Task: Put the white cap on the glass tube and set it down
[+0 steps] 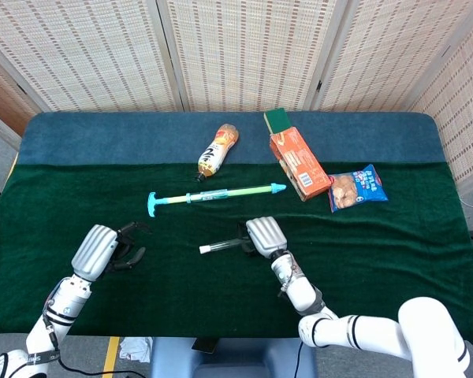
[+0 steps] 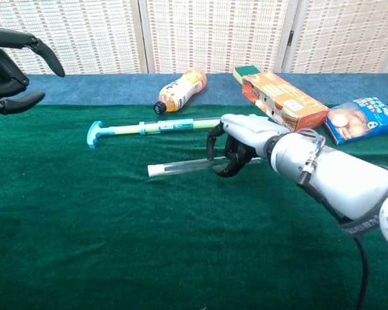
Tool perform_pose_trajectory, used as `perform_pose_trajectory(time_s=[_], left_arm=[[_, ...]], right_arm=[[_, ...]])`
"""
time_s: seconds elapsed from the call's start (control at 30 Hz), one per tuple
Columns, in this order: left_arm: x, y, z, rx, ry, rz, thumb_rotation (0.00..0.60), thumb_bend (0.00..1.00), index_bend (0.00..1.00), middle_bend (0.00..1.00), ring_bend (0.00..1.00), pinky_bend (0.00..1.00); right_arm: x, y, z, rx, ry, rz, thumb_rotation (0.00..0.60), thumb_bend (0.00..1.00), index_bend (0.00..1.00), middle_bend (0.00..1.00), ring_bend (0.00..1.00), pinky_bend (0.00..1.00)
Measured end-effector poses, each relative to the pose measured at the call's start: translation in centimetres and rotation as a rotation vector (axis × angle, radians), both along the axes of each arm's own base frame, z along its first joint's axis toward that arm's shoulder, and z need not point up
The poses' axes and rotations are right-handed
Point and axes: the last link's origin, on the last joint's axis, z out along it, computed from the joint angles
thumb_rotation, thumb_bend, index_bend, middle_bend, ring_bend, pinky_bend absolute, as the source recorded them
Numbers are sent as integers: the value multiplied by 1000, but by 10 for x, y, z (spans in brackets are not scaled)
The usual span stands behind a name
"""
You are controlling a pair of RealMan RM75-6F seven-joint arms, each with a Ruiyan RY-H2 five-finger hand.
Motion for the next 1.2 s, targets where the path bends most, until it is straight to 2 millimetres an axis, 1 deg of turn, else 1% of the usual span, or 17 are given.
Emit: perform_pose_trajectory(time_s=[0.17, 0.23, 0.33, 0.43, 0.63, 0.8, 0.83, 0.93, 1.03, 1.1, 1.13, 1.2], left_arm=[[-2, 0, 0, 0, 1, 5, 600, 456, 398, 994, 879, 832], [-2, 0, -1, 0, 2, 6, 600, 456, 397, 994, 879, 832], [-3, -1, -1, -2, 2, 9, 600, 456, 395, 994, 879, 832], [-4, -1, -1, -2, 3, 10, 600, 456, 393, 994, 880, 832], [-4, -2, -1, -2, 0, 9, 600, 456, 387, 994, 880, 832], [-7, -2, 2, 10, 0, 14, 600, 456, 384, 994, 880, 832], [-8, -2, 3, 14, 1, 17, 600, 456, 384, 994, 879, 832], [-15, 0, 9, 28, 10, 41, 600, 454, 375, 994, 871, 832], [-25, 1, 15, 50, 50, 74, 600, 447, 362, 971, 827, 820], [-35, 2, 21, 63, 81, 114, 600, 446, 366, 915, 769, 785], [-41, 2, 24, 71, 94, 135, 600, 446, 367, 893, 745, 766], [-56, 2, 32, 98, 125, 189, 600, 446, 363, 817, 661, 686]], right_arm=[[-4, 2, -7, -3, 33, 23, 600, 408, 653, 1000, 1000, 1000], [-5, 2, -8, 0, 37, 25, 600, 407, 562, 1000, 1000, 1000], [-6, 3, -8, 0, 49, 31, 600, 407, 472, 1000, 1000, 1000], [-6, 3, -8, 3, 60, 34, 600, 406, 353, 1000, 1000, 1000], [-9, 4, -8, 11, 78, 31, 600, 407, 218, 998, 1000, 1000], [-7, 5, -1, 5, 73, 37, 600, 407, 158, 992, 1000, 1000], [-6, 5, 2, 0, 67, 41, 600, 407, 152, 992, 1000, 1000], [-4, 5, 20, -35, 50, 62, 600, 406, 148, 985, 1000, 1000], [-6, 4, 48, -97, 46, 79, 600, 407, 151, 959, 1000, 1000], [-12, 4, 72, -147, 55, 84, 600, 407, 173, 908, 1000, 1000], [-15, 5, 82, -167, 61, 84, 600, 407, 192, 864, 1000, 1000], [-26, 9, 107, -214, 83, 78, 600, 406, 228, 767, 958, 992]])
